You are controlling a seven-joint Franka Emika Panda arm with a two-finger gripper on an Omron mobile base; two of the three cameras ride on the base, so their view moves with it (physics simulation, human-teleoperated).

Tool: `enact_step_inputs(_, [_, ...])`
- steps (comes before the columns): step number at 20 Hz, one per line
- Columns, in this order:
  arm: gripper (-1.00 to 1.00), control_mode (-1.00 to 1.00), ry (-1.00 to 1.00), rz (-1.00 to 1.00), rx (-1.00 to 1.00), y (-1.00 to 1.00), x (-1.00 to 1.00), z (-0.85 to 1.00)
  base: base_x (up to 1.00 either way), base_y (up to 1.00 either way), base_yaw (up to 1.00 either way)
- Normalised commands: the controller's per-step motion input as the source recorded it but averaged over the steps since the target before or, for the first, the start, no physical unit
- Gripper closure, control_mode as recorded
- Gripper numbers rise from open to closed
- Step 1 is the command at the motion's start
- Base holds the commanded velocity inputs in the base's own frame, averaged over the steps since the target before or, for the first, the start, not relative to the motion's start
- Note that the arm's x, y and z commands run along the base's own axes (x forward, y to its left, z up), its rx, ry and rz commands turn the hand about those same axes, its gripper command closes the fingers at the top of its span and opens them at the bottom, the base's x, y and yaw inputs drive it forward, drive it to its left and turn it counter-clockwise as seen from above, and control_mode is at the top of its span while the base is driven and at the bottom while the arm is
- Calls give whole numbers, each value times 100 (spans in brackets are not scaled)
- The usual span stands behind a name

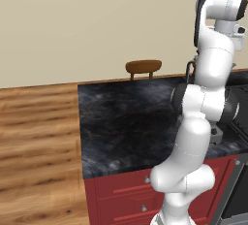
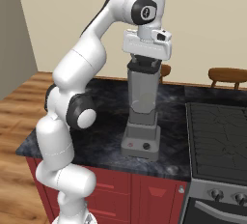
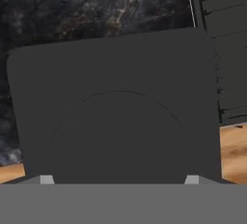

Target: Open the blender lid, put the pear in the blender, close the lid, and start the blender.

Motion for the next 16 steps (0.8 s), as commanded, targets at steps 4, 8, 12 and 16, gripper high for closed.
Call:
enact_step_inputs(4, [100, -100, 12, 0, -9, 0, 0, -4, 0, 0, 0])
enact_step_inputs(8, [100, -100, 5, 0, -2, -8, -8, -14, 0, 0, 0])
enact_step_inputs(12, [100, -100, 2, 0, 0, -17, -30, -32, 0, 0, 0])
enact_step_inputs(16, [100, -100, 0, 0, 0, -3, -34, -41, 0, 0, 0])
